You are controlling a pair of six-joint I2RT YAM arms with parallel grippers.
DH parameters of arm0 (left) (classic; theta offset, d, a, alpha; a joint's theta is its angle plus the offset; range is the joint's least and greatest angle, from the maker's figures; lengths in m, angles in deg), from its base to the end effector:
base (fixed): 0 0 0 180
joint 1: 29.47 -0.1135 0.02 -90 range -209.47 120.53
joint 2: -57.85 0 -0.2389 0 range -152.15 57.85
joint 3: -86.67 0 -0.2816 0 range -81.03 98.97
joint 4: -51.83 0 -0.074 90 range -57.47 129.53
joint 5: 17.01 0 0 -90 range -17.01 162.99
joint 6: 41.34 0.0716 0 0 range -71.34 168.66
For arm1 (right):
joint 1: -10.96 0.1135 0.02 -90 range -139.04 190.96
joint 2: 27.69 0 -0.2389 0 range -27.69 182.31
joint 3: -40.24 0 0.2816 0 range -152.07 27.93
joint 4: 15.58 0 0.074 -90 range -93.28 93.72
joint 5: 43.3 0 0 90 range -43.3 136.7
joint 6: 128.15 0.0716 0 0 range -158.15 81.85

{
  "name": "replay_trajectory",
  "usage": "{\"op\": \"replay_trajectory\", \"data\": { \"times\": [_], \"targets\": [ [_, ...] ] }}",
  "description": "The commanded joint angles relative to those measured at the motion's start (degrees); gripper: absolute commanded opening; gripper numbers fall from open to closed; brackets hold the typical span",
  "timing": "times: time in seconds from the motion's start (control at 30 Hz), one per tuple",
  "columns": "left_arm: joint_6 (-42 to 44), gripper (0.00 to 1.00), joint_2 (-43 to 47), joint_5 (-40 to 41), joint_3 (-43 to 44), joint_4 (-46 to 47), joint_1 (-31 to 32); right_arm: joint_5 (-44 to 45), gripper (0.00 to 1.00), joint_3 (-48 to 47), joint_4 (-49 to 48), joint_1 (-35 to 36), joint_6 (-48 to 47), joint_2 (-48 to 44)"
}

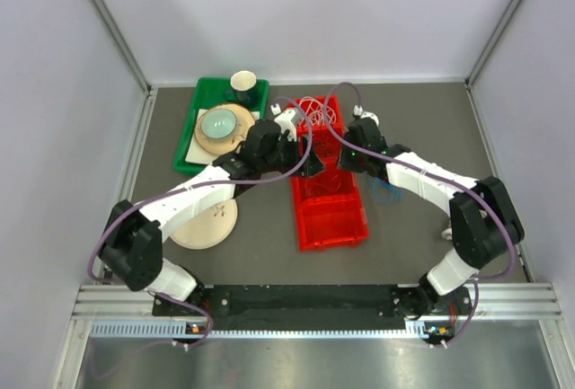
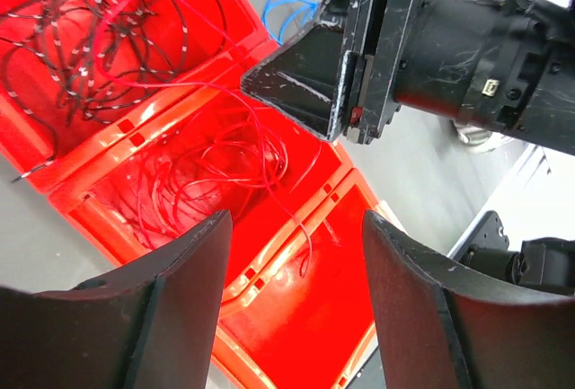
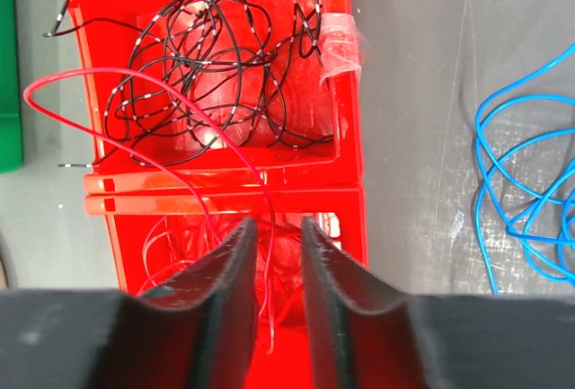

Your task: Untangle the cables

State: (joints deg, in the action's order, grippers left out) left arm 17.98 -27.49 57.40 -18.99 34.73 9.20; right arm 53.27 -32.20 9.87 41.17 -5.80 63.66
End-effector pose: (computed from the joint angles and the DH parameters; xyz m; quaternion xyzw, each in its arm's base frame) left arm 0.3027 -0.2669 0.2305 0.1288 0.8428 -0.3855 0.3529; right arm 0.3462 0.1921 0.1596 0.0394 0.9196 0.1559 0.3583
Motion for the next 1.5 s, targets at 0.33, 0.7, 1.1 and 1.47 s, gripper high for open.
{"op": "replay_trajectory", "data": {
  "times": [0.33, 0.7, 1.1, 1.47],
  "targets": [
    [-0.6, 0.66, 6.3, 6.0, -3.9, 4.2, -1.3, -2.3, 0.0, 2.1, -2.0, 1.7, -0.5, -9.1],
    [-2.3, 0.66, 4.1, 5.6, -3.9, 4.3, -2.3, -5.1, 0.47, 3.8, 0.3, 1.9, -1.9, -10.5],
    [-1.8, 0.65, 6.6, 4.3, -5.1, 3.2, -4.6, 2.4, 0.4, -7.5, 3.1, 1.9, -9.5, -0.4],
    [-1.7, 0.65, 6.7, 2.8, -5.8, 3.4, -5.7, 3.0, 0.3, -13.9, 4.0, 1.8, -10.9, 8.3]
  ]
}}
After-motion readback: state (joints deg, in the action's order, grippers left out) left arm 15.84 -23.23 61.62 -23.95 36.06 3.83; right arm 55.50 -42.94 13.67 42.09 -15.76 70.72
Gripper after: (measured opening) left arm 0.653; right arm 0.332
